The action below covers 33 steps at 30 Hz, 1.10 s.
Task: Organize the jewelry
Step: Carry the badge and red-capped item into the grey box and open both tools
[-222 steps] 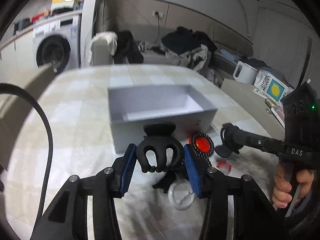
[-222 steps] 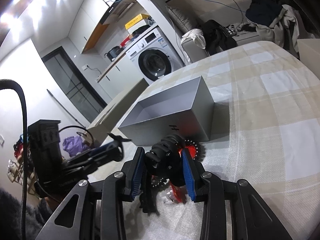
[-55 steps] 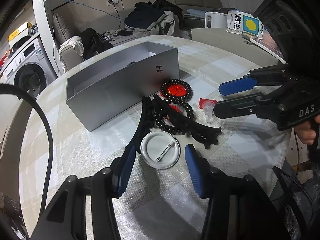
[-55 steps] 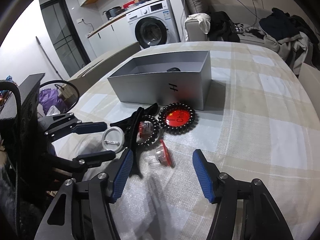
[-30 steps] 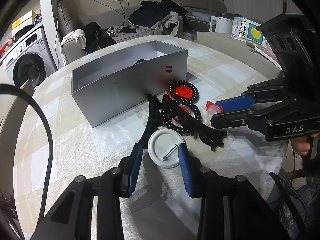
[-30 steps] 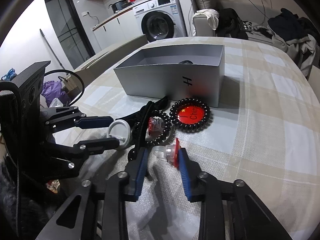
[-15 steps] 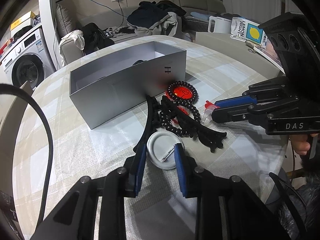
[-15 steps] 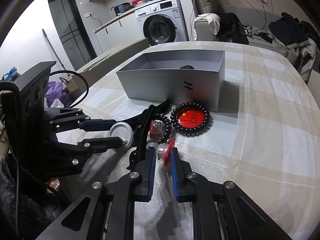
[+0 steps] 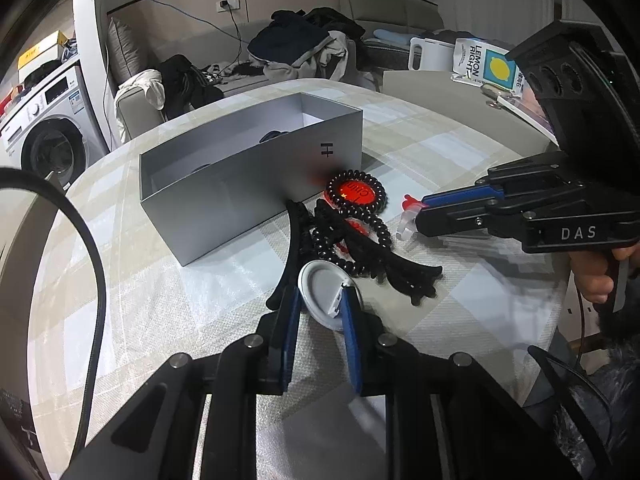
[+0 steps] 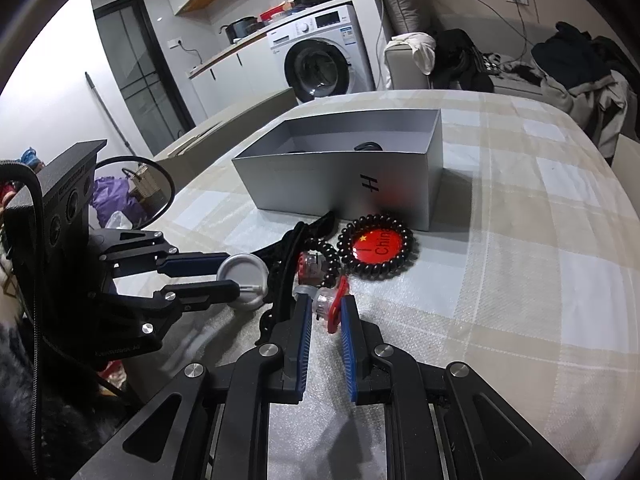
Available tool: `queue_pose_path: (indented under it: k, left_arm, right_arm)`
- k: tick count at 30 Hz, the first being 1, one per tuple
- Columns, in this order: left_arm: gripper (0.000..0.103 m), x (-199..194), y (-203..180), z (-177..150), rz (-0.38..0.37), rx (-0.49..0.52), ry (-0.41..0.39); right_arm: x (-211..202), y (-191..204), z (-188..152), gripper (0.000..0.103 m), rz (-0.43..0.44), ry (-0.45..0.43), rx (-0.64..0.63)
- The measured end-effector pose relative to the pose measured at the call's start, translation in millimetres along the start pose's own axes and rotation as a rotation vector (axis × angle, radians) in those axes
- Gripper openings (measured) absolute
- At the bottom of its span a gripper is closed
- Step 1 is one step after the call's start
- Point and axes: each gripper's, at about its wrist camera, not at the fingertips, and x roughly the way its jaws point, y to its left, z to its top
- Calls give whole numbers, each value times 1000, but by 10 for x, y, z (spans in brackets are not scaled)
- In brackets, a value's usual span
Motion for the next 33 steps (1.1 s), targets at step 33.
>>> queue_pose_path:
  k: [33]
  left_arm:
    - [4,126,-106,78,-10,51,42]
  right_arm:
    - [-44,-43,-51,13,14,-22,28]
